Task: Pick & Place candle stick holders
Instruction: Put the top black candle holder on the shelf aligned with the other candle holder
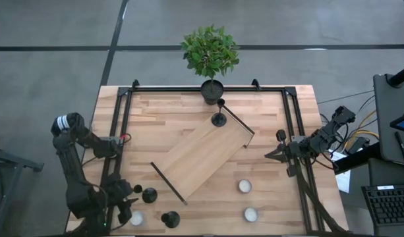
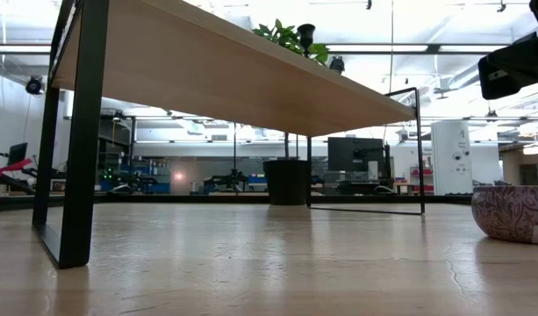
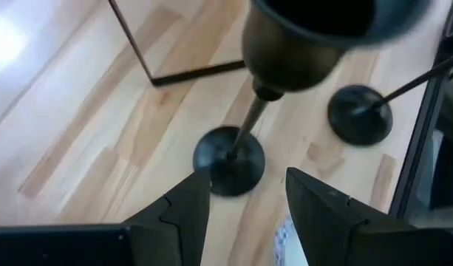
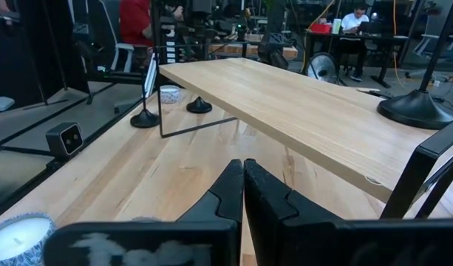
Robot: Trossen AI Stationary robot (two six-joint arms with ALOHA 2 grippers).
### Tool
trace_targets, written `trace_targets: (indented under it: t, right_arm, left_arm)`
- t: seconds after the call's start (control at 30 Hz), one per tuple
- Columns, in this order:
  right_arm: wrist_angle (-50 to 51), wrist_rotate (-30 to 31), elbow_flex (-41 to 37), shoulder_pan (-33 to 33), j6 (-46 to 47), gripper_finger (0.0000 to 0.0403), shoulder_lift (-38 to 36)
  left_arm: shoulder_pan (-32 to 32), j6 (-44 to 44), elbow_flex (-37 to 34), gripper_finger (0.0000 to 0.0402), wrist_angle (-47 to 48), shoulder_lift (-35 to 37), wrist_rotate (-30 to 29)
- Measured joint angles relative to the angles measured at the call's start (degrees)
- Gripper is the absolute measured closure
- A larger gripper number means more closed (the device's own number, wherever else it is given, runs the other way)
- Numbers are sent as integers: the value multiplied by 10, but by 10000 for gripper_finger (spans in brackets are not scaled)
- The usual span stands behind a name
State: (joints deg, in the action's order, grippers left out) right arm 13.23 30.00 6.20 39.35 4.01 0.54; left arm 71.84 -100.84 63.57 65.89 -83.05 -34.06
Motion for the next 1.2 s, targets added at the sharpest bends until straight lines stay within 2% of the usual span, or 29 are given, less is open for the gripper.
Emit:
trace_targets:
  t: [0.13, 0.27, 0.33, 0.83, 1.2]
  right_arm:
    - [0, 0, 0, 0, 0, 394, 0]
    - [0, 0, 0, 0, 0, 394, 0]
    - [0, 0, 0, 0, 0, 394, 0]
    - [0, 0, 0, 0, 0, 394, 0]
    - [0, 0, 0, 0, 0, 394, 0]
  left_arm:
    - [12, -17, -2, 227, 0, -23, -34]
    - [25, -34, -2, 227, 1, -43, -122]
    - [25, -38, -2, 227, 2, -52, -145]
    - [24, -72, -30, 237, 10, -69, -182]
    - [24, -57, -29, 323, 10, -69, -200]
